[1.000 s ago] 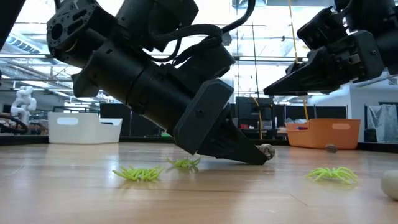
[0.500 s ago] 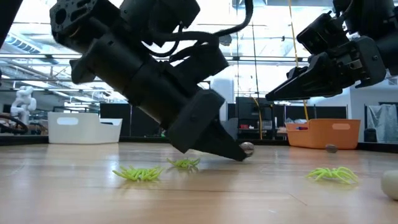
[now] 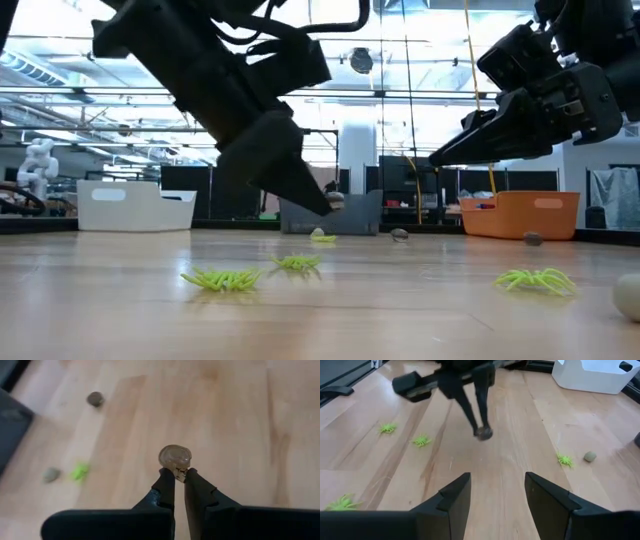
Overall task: Sort Halloween decoration
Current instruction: Put the black toy skull into the white bin
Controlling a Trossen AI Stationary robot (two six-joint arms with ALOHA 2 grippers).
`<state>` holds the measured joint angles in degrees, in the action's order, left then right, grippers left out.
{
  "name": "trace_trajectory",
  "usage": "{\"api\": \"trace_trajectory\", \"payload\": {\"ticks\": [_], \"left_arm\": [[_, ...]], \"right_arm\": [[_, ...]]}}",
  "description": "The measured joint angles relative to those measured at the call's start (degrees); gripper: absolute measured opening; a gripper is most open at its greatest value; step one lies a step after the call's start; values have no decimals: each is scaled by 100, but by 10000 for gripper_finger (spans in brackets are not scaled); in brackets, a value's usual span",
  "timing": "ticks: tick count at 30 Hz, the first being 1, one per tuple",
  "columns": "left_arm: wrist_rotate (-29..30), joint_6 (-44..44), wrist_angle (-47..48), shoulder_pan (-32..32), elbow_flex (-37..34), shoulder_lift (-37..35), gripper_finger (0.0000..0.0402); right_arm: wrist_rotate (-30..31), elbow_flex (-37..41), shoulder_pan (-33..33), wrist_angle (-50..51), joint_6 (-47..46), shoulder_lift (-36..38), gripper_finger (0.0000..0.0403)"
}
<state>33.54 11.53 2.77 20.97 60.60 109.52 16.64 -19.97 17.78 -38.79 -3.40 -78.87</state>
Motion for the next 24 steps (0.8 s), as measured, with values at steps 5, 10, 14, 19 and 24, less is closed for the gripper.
{"api": "trace_trajectory", "payload": {"ticks": [5,10,14,19,24], "left_arm": [[232,-32,563,6,4,-304,13],[482,-2,1380,20,4,-557,13],[706,160,2015,20,4,-714,13],[842,170,2294,20,4,-935,13],[911,384,2327,20,1,-1118,13]], "right_arm": [[0,0,-1,9,-2,0,171],[2,0,-1,9,-2,0,171],[2,0,0,26,-2,0,171],[2,0,-1,33,-2,0,171],[2,0,-2,48,-3,0,171]]}}
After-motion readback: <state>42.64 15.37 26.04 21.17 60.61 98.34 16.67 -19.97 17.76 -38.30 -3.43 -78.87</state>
